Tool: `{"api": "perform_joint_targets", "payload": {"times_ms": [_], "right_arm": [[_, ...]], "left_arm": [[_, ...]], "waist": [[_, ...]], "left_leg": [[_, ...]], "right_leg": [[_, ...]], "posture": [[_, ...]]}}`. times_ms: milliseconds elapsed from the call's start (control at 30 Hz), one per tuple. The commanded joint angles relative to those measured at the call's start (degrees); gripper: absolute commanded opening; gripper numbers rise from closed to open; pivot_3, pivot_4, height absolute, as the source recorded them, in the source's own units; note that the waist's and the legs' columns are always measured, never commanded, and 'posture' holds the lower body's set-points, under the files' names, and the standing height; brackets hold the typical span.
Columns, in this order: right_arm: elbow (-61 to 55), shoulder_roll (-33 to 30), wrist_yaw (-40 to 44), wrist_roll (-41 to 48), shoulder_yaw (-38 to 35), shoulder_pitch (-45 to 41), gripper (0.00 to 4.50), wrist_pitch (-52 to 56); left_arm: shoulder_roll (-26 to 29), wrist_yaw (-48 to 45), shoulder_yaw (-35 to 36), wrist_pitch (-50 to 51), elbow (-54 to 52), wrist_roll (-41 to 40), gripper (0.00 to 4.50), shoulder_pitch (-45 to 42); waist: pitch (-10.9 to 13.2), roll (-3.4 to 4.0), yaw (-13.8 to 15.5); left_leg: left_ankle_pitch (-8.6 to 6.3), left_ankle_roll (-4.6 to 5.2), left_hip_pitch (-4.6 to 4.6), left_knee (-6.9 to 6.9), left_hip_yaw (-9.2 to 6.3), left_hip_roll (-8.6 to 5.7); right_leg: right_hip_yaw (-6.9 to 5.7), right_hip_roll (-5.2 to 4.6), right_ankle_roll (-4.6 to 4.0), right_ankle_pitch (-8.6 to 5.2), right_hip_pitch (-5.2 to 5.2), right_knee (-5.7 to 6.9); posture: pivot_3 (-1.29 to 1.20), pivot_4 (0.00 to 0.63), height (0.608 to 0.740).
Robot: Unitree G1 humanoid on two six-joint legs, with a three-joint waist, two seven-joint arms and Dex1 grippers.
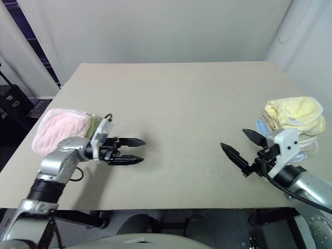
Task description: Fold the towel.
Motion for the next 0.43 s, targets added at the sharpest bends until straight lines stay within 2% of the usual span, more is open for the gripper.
{"api": "perform_joint_targets", "payload": {"times_ms": [33,200,433], "right_arm": [[2.05,-0.33,5.15,0.19,1.96,-3.62,4.49,-1.21],[7.69,-2.50,13.10,-5.71,9.05,-9.85,4.49,-2.90],[10.70,-1.81,16.82,-7.65,11.91,-14.08,4.49,-2.75]], "left_arm": [[2.29,0.69,2.82,-0.09,-4.29,-1.78,3.52,1.99],[2.39,4.02,5.28,-8.86,-4.17,1.68,3.52,9.13],[3.52,6.91,5.84,-5.81,-5.77,-0.27,3.52,13.20]], "waist": [[0.03,-0.04,0.46],[0.05,-0.03,0.66],[0.08,-0.05,0.74]], "left_leg": [[-0.02,-0.03,0.00,0.00,0.00,-0.01],[-0.04,-0.06,0.01,-0.06,0.01,-0.02],[-0.04,-0.08,-0.02,-0.18,0.02,-0.03]], "right_leg": [[0.00,-0.02,0.00,0.01,0.00,-0.03],[-0.01,-0.09,-0.01,0.02,0.00,-0.06],[-0.04,-0.13,-0.03,0.02,-0.08,-0.08]], "posture": [[0.00,0.000,0.740],[0.00,0.000,0.740],[0.00,0.000,0.740]]}}
